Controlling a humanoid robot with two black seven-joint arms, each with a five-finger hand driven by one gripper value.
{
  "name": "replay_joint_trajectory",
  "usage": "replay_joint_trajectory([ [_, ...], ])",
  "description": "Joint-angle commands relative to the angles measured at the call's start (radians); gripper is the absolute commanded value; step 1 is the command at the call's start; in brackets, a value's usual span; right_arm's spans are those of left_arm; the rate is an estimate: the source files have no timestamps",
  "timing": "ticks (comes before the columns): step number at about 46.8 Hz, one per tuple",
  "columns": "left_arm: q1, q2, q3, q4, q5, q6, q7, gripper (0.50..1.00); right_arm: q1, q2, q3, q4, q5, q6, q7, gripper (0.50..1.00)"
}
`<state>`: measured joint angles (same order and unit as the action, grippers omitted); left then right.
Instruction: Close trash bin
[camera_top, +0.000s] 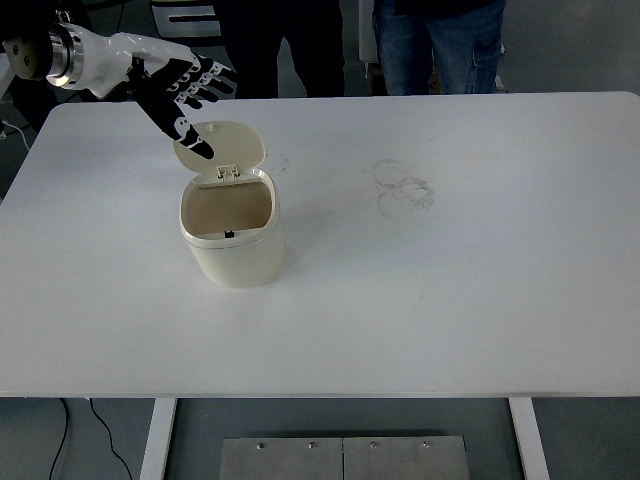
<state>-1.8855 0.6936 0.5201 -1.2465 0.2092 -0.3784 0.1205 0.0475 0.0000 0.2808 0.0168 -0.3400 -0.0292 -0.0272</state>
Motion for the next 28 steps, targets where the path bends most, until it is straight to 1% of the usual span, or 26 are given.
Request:
replay_joint_trajectory([
  [1,-0.027,0.001,0.000,-0.001,-0.001,-0.020,0.007,1.000,0.000,0.000,0.000,0.000,0.001,0.000,0.000,0.989],
  [5,-0.058,0.001,0.000,-0.001,-0.001,-0.043,0.008,1.000,0.000,0.000,0.000,0.000,0.001,0.000,0.001,0.989],
  [9,-0.066,-0.002,0.011,-0.002,-0.001,-0.056,0.008,1.000,0.000,0.000,0.000,0.000,0.000,0.000,0.000,0.989],
  [17,-0.061,-0.011,0.037,-0.047,-0.002,-0.051,0.008,1.000,0.000,0.000,0.000,0.000,0.000,0.000,0.000,0.989],
  [28,-0.058,-0.011,0.038,-0.051,-0.002,-0.053,0.010,1.000,0.000,0.000,0.000,0.000,0.001,0.000,0.001,0.989],
])
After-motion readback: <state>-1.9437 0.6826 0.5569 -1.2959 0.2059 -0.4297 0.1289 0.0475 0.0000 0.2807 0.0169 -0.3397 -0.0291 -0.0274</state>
